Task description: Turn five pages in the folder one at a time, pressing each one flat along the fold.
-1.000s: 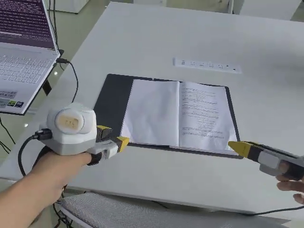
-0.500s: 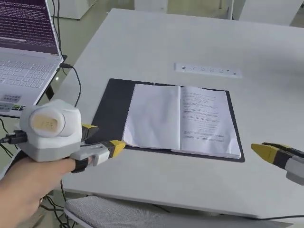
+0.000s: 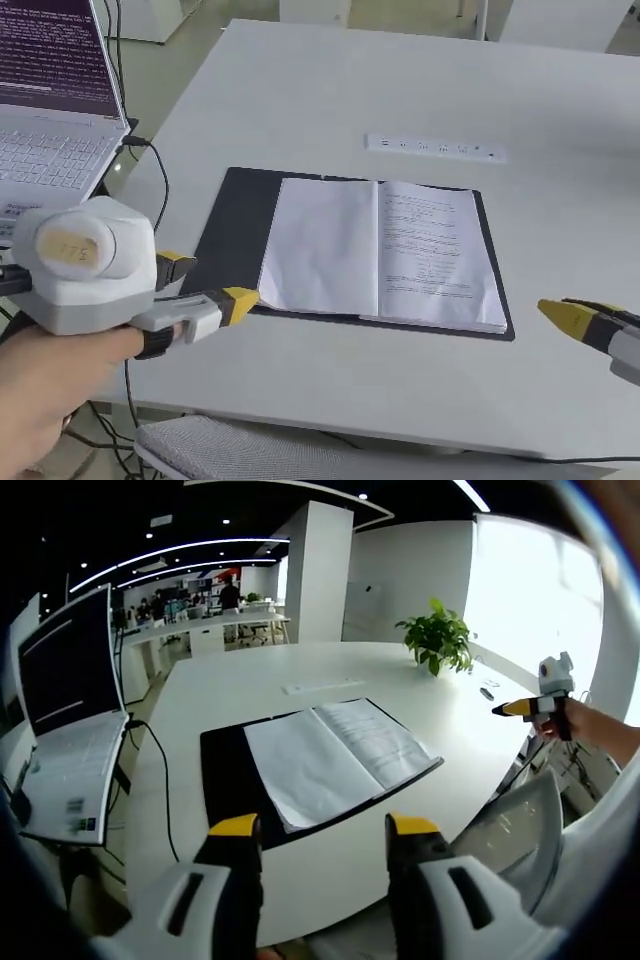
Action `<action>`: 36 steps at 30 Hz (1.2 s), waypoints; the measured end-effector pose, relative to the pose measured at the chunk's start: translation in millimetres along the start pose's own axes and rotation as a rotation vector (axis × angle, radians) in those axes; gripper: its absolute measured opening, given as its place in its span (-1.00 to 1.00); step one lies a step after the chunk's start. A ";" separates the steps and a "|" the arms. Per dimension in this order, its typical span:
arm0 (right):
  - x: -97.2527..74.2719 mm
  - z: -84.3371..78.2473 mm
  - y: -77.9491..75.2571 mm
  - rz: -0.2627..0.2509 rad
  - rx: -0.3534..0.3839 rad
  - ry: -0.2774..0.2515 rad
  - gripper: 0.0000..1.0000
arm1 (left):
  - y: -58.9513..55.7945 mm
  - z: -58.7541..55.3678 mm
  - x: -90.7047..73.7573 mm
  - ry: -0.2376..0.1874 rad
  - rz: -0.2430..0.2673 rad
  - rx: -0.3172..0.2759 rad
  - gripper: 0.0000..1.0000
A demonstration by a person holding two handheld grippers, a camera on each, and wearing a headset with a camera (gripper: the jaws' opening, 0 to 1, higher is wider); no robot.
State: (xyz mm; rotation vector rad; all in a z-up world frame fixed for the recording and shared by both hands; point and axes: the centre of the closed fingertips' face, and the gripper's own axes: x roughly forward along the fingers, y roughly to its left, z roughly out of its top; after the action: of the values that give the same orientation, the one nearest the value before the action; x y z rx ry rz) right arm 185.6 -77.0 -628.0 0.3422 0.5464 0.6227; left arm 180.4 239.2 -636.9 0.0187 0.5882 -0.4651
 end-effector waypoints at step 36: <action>44.3 -30.8 -39.0 -0.023 0.051 0.059 -0.36 | -96.6 -12.8 164.1 0.099 -0.180 0.142 -0.05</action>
State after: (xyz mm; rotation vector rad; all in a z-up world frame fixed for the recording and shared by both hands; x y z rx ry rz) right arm 215.7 -74.7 -687.3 0.3659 0.6231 0.5992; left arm 252.4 85.9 -725.0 0.1254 0.6566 -0.6832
